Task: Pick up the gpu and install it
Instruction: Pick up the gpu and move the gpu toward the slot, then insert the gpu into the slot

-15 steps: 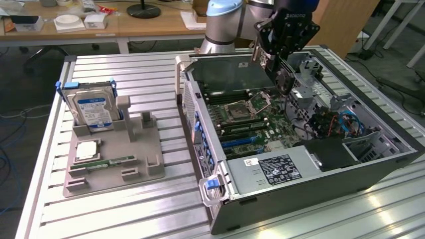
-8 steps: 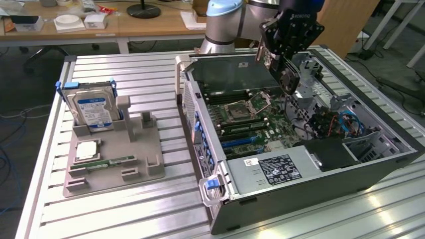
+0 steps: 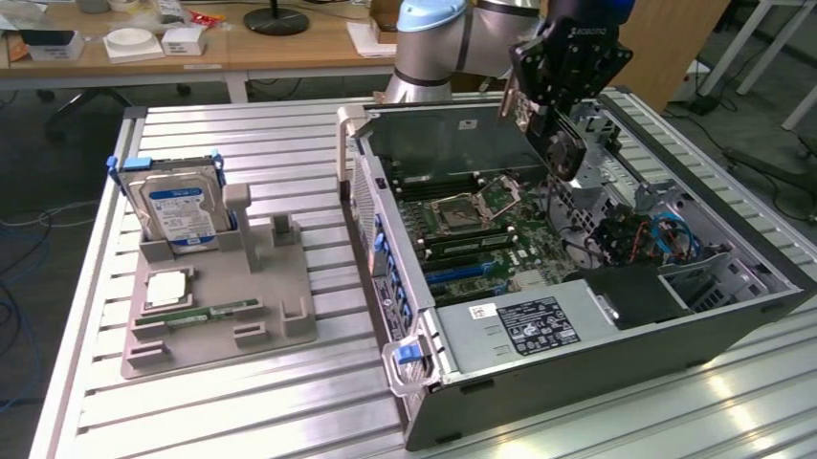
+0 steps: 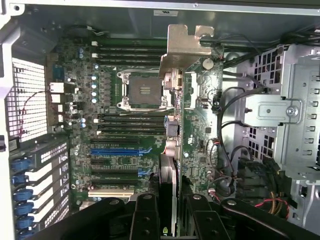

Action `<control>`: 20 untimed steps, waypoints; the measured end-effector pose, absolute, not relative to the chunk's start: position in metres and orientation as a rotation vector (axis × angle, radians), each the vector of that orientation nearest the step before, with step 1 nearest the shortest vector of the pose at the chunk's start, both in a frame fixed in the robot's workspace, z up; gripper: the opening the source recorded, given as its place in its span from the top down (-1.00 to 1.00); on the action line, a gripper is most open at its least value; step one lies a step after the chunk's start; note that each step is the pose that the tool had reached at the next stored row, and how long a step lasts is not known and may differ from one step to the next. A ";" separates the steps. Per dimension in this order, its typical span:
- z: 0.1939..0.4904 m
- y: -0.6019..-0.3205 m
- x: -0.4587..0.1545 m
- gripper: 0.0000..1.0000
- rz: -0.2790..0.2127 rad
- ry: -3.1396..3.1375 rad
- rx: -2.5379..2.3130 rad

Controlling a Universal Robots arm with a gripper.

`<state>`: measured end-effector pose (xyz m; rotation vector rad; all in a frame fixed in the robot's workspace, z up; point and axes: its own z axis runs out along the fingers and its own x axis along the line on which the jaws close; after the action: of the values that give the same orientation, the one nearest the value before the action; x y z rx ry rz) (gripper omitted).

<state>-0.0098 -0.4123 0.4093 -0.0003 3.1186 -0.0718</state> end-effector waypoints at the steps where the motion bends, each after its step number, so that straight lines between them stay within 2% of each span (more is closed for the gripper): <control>1: 0.409 -0.412 -0.008 0.47 -0.072 3.119 0.000; 20: 0.409 -0.412 0.003 0.47 -0.072 3.119 0.000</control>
<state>0.0030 -0.4123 0.4086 -0.0004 3.1186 -0.0717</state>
